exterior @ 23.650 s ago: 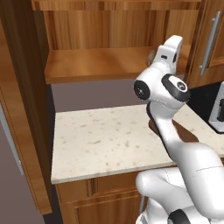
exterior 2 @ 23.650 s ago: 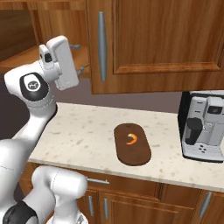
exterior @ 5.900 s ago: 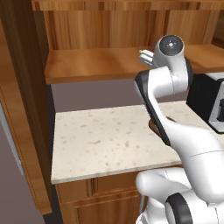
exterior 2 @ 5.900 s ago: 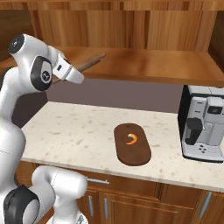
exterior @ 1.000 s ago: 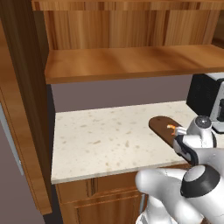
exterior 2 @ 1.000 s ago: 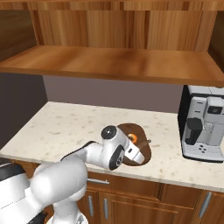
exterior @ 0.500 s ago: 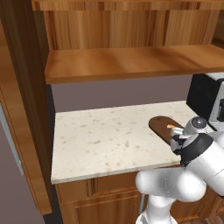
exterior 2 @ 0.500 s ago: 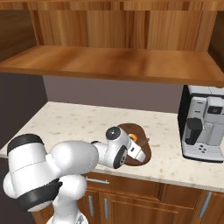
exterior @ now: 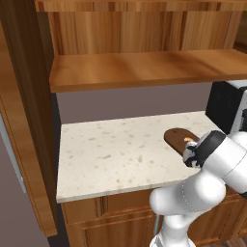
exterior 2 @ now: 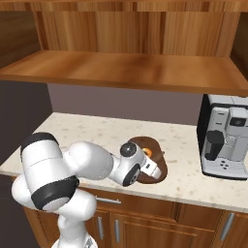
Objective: Open the cabinet, retrieve the rolling pin, and place it next to the meat on the cutting board to prepare for tenderizing.
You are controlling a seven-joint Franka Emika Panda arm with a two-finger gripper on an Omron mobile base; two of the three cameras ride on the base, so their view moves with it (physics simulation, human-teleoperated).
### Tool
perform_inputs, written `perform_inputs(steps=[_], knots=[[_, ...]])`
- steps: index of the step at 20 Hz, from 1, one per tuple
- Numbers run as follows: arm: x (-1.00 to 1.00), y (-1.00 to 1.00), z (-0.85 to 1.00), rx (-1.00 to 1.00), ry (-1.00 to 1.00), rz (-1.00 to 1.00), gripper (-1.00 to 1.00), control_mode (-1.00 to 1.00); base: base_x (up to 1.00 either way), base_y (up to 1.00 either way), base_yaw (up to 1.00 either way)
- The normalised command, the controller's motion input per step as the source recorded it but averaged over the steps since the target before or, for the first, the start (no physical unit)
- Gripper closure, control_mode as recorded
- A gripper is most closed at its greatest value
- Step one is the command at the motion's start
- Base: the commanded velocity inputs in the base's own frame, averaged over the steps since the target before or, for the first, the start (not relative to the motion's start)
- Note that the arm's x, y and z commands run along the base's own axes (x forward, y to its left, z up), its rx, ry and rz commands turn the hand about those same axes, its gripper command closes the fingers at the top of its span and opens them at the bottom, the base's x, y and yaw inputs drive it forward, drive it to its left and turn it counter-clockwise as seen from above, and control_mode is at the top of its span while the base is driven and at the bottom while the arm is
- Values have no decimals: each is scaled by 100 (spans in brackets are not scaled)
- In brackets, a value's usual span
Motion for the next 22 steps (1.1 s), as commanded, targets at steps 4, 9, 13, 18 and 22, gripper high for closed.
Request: perform_inputs(steps=[4,9,13,18,22], knots=[[18,-19,-20,4,0,7,-100,-100,0,0,0],[7,-20,-5,4,-1,6,-100,-100,0,0,0],[-2,-11,8,1,-3,2,-100,-100,0,0,0],[-11,-8,26,0,0,0,-100,-100,0,0,0],[-6,0,44,0,0,0,-100,-100,0,0,0]])
